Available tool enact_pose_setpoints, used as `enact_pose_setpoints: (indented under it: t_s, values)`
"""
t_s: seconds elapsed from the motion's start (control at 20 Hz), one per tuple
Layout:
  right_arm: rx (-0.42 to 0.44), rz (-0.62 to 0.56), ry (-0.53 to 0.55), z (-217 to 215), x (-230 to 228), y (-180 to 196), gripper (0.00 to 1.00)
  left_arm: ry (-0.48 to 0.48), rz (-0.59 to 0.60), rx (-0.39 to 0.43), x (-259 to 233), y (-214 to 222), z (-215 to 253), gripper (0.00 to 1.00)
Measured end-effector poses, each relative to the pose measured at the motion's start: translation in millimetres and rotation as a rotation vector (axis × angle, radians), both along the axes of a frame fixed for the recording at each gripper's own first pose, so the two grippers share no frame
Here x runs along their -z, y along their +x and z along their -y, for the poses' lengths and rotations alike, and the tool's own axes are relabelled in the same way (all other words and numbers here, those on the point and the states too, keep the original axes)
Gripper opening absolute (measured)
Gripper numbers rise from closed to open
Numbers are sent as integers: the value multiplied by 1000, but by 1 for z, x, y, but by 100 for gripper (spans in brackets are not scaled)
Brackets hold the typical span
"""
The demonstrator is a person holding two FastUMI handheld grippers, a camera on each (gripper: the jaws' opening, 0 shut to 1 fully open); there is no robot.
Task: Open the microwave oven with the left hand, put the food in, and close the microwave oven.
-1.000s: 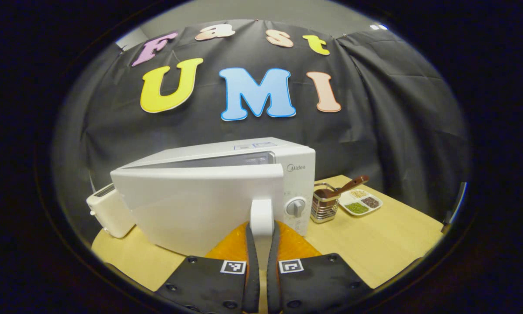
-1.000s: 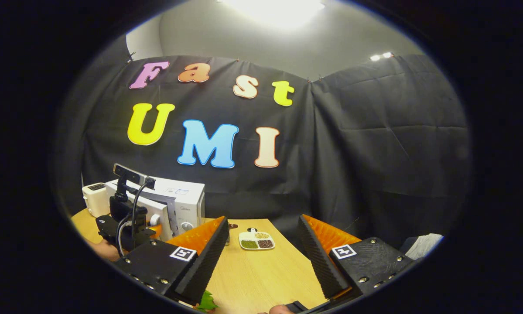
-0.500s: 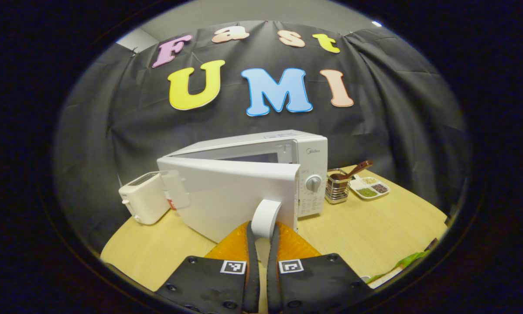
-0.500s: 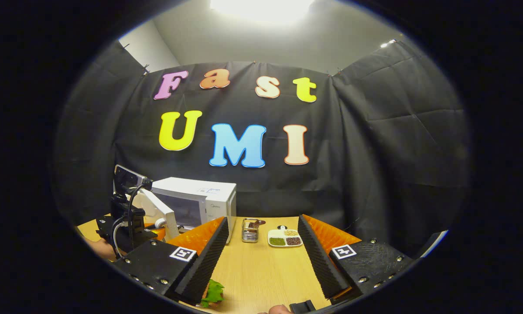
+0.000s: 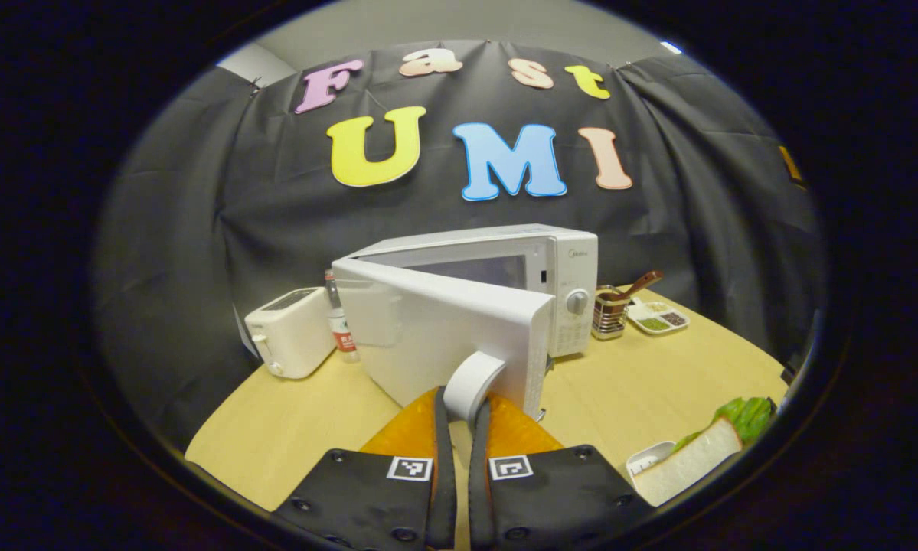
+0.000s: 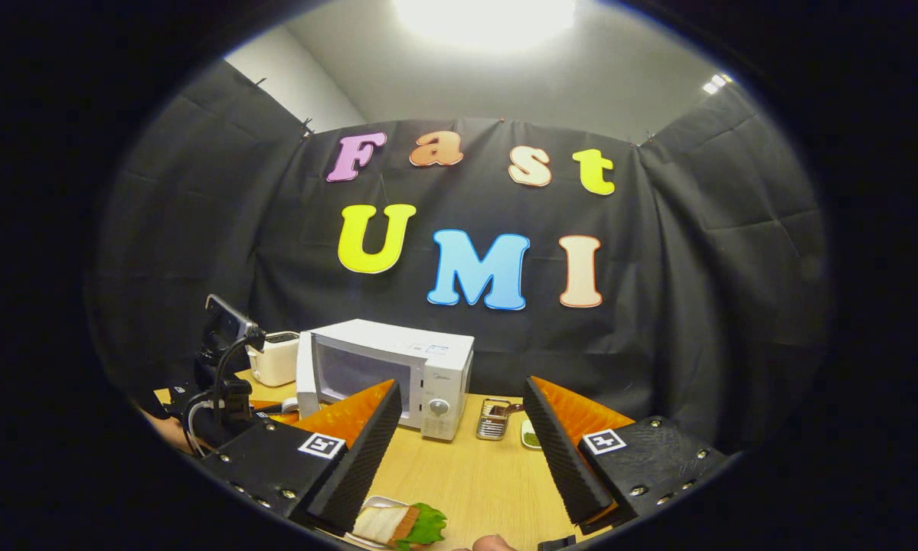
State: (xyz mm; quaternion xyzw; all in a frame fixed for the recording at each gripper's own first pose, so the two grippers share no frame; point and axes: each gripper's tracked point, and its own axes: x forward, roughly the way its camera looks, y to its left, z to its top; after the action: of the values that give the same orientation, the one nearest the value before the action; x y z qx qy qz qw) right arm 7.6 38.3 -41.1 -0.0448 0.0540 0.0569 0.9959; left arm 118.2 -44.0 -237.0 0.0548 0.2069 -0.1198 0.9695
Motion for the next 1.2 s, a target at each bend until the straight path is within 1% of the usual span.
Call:
enact_pose_setpoints:
  t_s: [0.1,0.2,0.25,0.3,0.35,0.4,0.45,0.75,0.9,0.95,1.0,1.05,1.1,1.2]
  values:
    - [-12,8,17,-22,-3,2,97,-4,3,23,1,-4,-11,13]
    - [-10,-10,13,-38,3,5,97,-5,2,44,1,-9,-24,13]
    - [-8,-12,15,-47,4,5,97,-10,1,56,1,-11,-30,14]
    - [-5,-12,17,-55,2,7,97,-19,-4,69,0,-13,-36,12]
    - [-3,-14,17,-63,3,8,97,-27,-9,81,0,-15,-41,13]
    - [0,-17,15,-71,5,8,97,-31,-12,91,0,-16,-48,11]
    - [2,-18,15,-78,6,9,97,-29,-10,101,0,-17,-54,13]
    - [24,-18,24,-114,8,19,97,-25,-4,155,0,-23,-88,14]
    - [32,-12,22,-128,8,23,97,-20,-7,171,1,-25,-105,16]
    - [35,-14,19,-131,9,25,97,-21,-6,175,1,-25,-111,19]
    - [38,-15,17,-134,10,25,97,-23,-6,178,1,-26,-117,18]
    - [42,-14,15,-137,9,26,97,-25,-6,176,2,-26,-124,20]
    - [47,-13,14,-139,9,27,97,-26,-5,169,2,-27,-132,20]
    - [49,-12,13,-143,8,27,97,-23,-11,135,5,-26,-151,22]
